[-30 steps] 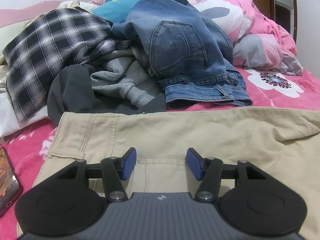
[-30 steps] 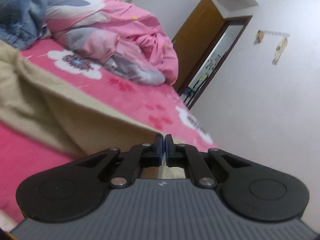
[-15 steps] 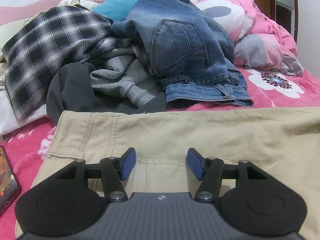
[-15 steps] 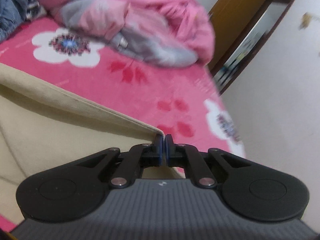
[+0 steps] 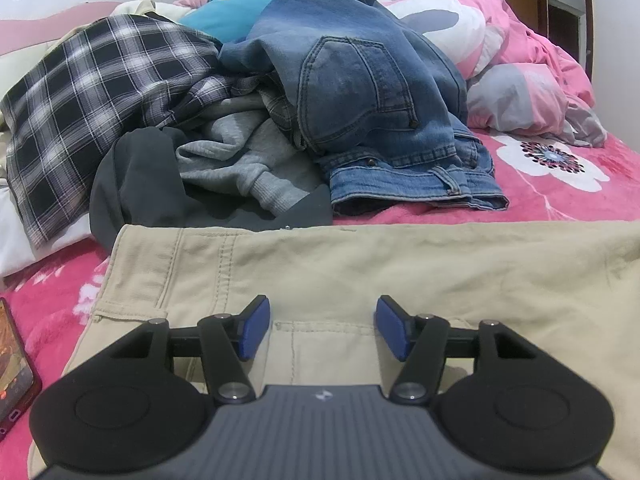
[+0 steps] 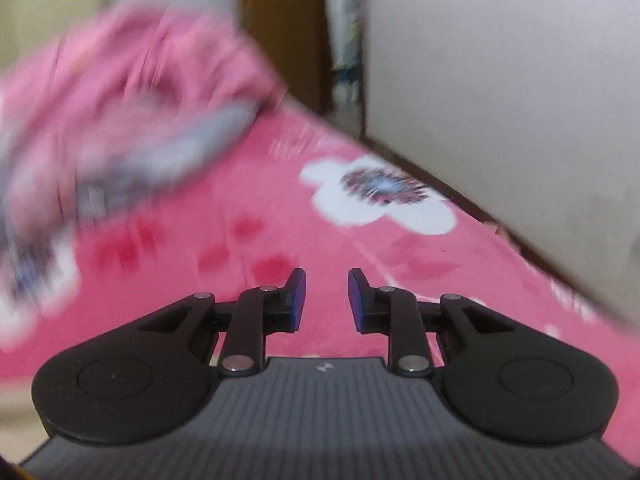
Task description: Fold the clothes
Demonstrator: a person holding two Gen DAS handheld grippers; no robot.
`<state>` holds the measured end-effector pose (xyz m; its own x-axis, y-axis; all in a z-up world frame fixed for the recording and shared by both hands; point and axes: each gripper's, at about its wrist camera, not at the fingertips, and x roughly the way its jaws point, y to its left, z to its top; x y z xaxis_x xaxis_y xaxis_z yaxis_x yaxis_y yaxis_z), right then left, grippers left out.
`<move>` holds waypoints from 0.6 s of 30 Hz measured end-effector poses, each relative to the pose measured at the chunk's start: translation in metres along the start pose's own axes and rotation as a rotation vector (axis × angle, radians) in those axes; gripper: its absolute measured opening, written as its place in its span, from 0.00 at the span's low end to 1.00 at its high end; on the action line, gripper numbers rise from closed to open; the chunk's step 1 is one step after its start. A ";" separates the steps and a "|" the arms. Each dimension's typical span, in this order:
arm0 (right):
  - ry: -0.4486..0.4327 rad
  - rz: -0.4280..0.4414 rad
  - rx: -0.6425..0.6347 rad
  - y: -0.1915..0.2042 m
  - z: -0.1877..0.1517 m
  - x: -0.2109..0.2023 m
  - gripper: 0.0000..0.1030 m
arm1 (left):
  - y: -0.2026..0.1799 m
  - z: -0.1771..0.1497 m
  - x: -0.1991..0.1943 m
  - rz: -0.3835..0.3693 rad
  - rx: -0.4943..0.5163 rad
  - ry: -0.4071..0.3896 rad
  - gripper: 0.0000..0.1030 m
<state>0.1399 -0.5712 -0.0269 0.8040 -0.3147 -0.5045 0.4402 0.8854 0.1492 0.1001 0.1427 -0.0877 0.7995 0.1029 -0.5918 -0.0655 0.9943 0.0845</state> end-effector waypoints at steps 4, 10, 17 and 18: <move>-0.020 0.124 0.307 -0.053 -0.023 -0.049 0.25 | -0.001 0.000 0.000 0.003 0.003 -0.001 0.59; 0.124 0.286 0.628 -0.085 -0.097 -0.076 0.27 | -0.002 0.007 -0.013 -0.017 -0.014 -0.014 0.59; 0.206 0.272 0.692 -0.080 -0.127 -0.069 0.27 | -0.027 0.010 -0.045 -0.118 0.054 -0.078 0.60; 0.214 0.254 0.696 -0.080 -0.127 -0.066 0.27 | -0.032 0.008 -0.048 -0.142 0.067 -0.076 0.60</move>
<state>0.0005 -0.5777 -0.1134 0.8504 0.0058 -0.5261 0.4591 0.4801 0.7475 0.0685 0.1056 -0.0559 0.8409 -0.0438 -0.5393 0.0895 0.9943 0.0588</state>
